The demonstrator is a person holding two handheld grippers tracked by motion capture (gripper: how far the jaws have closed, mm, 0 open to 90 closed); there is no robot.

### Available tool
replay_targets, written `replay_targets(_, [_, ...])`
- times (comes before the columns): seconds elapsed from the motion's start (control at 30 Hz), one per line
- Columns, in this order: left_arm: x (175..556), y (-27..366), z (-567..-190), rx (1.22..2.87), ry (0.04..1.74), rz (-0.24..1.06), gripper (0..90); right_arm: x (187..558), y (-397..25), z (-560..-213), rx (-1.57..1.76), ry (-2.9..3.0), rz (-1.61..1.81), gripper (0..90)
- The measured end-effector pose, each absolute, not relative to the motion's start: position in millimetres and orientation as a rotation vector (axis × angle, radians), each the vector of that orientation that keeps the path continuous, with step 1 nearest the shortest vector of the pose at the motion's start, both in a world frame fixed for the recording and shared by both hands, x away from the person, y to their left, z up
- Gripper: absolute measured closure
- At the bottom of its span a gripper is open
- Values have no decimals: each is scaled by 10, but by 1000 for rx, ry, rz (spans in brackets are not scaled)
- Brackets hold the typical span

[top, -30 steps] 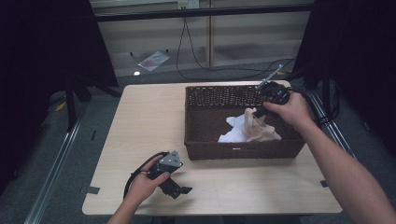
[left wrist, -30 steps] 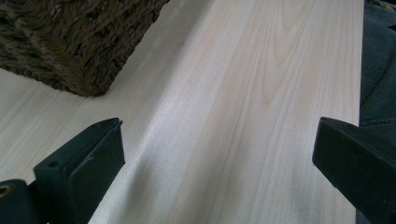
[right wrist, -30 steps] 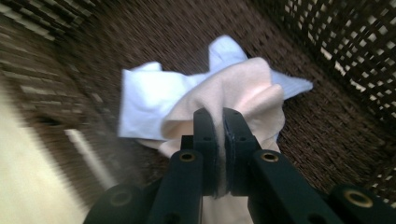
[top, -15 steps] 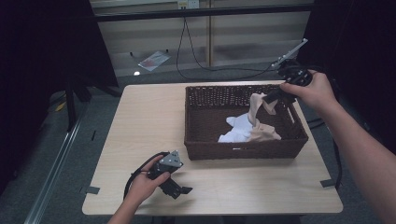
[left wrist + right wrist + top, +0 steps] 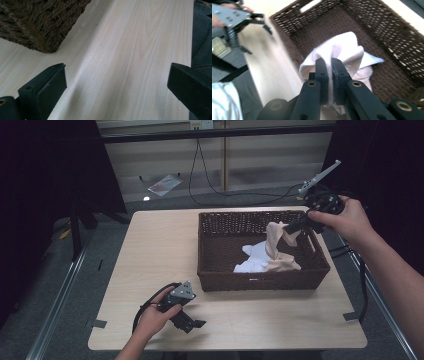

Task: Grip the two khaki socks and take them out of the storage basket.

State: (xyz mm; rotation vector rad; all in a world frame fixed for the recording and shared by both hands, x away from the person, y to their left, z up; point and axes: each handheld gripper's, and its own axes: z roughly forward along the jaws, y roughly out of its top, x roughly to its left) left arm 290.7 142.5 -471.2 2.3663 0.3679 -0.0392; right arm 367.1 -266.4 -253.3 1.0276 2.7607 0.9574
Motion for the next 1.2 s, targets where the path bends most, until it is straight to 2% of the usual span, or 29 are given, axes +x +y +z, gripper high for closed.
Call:
replay_targets(0.6, [2901, 1417, -4713, 2369, 371, -36, 19, 3174, -2642, -2742, 762, 2887, 1066, 859])
replay_targets(0.93, [2894, 1398, -4721, 2379, 372, -38, 19, 2999, -2519, -3230, 711, 2999, 962, 847])
replay_targets(1.0, [2891, 1395, -4727, 2371, 374, -38, 19, 2997, -2492, -3324, 716, 3042, 931, 781])
replay_targets(1.03, [2895, 1399, -4721, 2376, 368, -40, 19, 2999, -2481, -3355, 719, 3053, 916, 692])
replay_targets(1.07, [2895, 1399, -4721, 2376, 368, -40, 19, 2999, -2481, -3355, 719, 3053, 916, 692])
replay_targets(1.1, [2892, 1402, -4721, 2374, 376, -38, 19, 3003, -2467, -3384, 721, 3040, 899, 575])
replay_targets(1.17, [2892, 1401, -4718, 2380, 379, -42, 19, 3012, -2473, -3364, 743, 3032, 900, 495])
replay_targets(1.2, [2892, 1401, -4718, 2380, 379, -42, 19, 3012, -2473, -3364, 743, 3032, 900, 495])
